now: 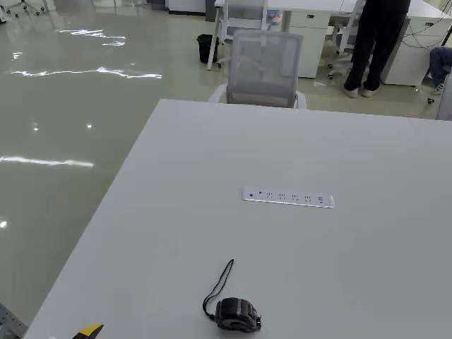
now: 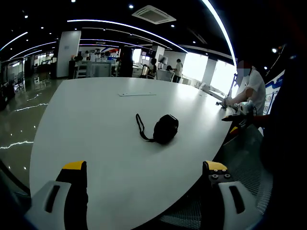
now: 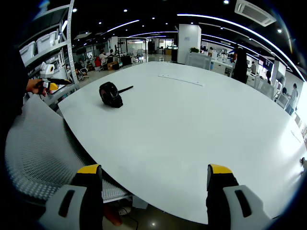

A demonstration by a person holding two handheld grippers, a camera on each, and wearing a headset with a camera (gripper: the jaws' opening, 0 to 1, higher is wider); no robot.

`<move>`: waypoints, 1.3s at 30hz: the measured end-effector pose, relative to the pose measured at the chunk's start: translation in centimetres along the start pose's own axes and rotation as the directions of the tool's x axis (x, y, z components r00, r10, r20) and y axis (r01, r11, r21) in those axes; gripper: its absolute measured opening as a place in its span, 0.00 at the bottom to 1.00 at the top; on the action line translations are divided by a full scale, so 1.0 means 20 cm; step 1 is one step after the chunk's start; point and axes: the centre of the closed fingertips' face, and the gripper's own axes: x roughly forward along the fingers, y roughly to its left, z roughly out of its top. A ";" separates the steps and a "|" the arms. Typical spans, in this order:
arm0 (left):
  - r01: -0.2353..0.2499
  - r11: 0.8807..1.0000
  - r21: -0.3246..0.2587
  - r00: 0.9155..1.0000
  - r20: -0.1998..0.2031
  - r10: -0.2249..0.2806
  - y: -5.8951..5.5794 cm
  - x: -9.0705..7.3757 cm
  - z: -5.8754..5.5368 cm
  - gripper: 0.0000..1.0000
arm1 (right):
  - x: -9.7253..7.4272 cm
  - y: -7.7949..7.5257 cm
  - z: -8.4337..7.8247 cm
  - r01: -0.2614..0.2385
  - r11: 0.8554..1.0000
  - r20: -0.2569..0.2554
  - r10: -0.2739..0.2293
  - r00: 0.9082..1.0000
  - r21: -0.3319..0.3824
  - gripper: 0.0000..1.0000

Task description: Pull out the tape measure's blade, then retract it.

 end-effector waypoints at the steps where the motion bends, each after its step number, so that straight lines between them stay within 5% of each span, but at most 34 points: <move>1: 0.000 1.000 0.000 1.000 0.000 0.000 0.00 0.00 0.00 0.99 | 0.00 0.00 0.00 0.000 1.000 0.000 0.000 1.000 0.000 0.92; 12: 0.011 1.000 0.000 1.000 -0.016 -0.011 -0.05 0.01 -0.03 0.99 | -0.01 0.00 0.00 -0.002 1.000 0.014 0.003 1.000 -0.020 0.89; 19: 0.002 1.000 0.005 1.000 -0.006 -0.002 -0.03 0.00 -0.01 0.99 | -0.01 -0.02 0.03 0.014 1.000 0.038 -0.015 0.999 0.016 1.00; 28: -0.032 0.999 0.012 0.999 0.015 0.032 0.01 -0.03 0.01 0.99 | -0.04 -0.08 0.08 0.035 0.999 0.097 -0.038 0.995 0.026 1.00; 39: -0.039 0.999 0.014 0.999 0.023 0.039 0.04 -0.04 0.01 0.99 | -0.04 -0.08 0.05 0.026 1.000 0.075 -0.027 0.997 0.013 1.00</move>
